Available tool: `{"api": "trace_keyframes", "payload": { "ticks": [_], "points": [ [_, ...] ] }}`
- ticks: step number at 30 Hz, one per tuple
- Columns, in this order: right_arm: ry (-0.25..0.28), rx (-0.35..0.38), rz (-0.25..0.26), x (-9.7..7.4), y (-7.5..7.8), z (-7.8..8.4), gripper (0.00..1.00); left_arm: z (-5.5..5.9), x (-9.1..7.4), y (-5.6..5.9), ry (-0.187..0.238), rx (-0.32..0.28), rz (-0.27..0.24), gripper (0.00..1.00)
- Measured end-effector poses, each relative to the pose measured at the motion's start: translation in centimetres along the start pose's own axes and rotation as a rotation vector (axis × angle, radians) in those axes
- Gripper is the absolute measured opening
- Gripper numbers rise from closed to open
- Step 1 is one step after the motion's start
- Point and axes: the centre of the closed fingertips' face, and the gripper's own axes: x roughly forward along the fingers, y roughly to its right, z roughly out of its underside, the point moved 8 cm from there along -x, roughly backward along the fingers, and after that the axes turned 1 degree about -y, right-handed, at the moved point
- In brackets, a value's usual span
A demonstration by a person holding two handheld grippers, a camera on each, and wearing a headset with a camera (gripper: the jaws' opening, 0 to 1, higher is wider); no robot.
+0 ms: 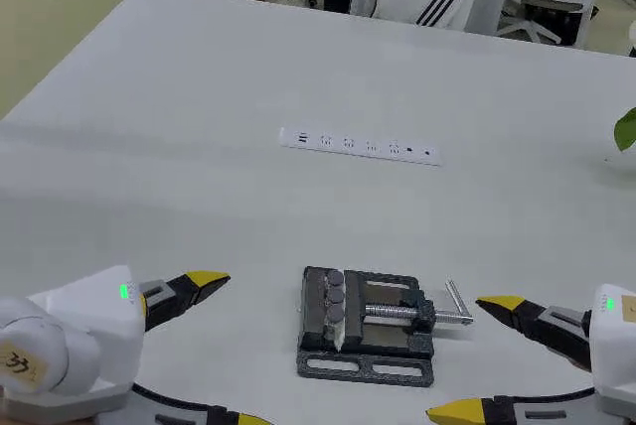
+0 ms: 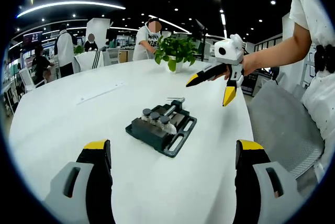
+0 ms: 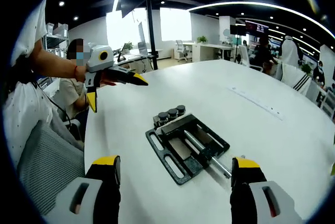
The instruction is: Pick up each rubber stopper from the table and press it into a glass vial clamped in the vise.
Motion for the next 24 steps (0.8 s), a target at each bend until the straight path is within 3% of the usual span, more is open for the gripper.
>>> {"api": "trace_keyframes", "payload": {
  "ticks": [24],
  "points": [
    [0.03,-0.006,0.025,-1.1,0.0,-0.2,0.86,-0.8,0.3,0.8,-0.004,0.013,0.008,0.99]
  ]
}}
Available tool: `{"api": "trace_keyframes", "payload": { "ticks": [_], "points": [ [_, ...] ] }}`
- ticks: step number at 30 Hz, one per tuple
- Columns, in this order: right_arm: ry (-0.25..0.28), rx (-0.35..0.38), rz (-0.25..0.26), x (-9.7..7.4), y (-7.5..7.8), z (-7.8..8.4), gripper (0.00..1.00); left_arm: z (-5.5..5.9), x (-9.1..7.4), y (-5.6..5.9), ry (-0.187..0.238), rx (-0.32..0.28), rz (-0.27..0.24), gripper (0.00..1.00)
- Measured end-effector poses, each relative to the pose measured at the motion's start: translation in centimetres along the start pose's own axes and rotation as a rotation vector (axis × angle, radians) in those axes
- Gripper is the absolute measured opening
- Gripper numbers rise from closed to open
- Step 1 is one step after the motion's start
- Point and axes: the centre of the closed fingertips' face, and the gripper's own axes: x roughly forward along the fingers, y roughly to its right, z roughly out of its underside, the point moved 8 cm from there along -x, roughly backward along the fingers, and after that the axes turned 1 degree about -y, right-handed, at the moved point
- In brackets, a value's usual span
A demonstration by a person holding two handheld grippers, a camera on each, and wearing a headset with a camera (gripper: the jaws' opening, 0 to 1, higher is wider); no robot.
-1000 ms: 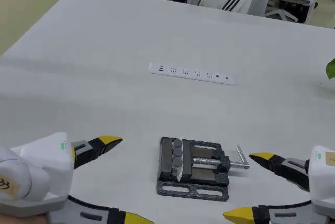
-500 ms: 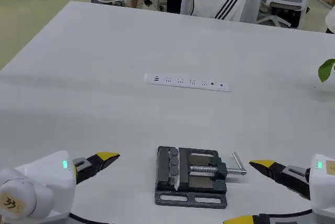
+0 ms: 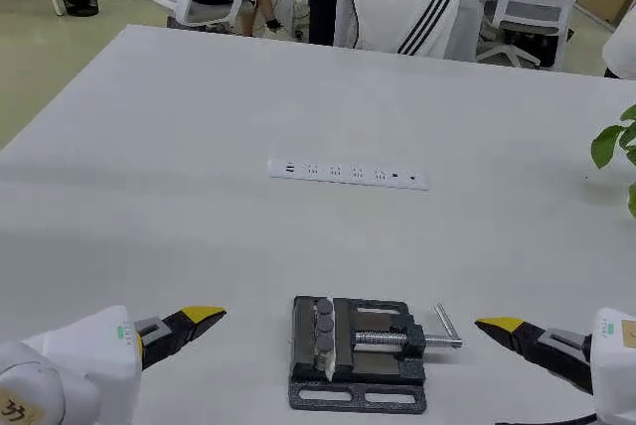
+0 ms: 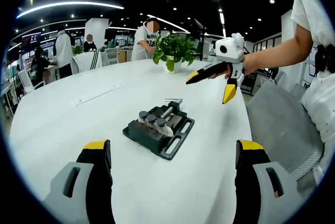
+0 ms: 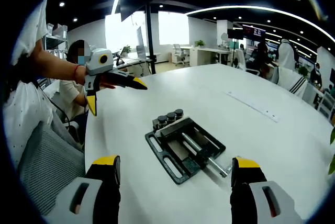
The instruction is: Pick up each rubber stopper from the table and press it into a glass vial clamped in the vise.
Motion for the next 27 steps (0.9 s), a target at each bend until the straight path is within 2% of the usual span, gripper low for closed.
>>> {"api": "trace_keyframes", "payload": {
  "ticks": [27],
  "points": [
    [0.008,0.001,0.0,-0.03,-0.14,-0.01,0.86,0.4,0.04,0.29,-0.007,-0.006,0.004,0.98]
  ]
}}
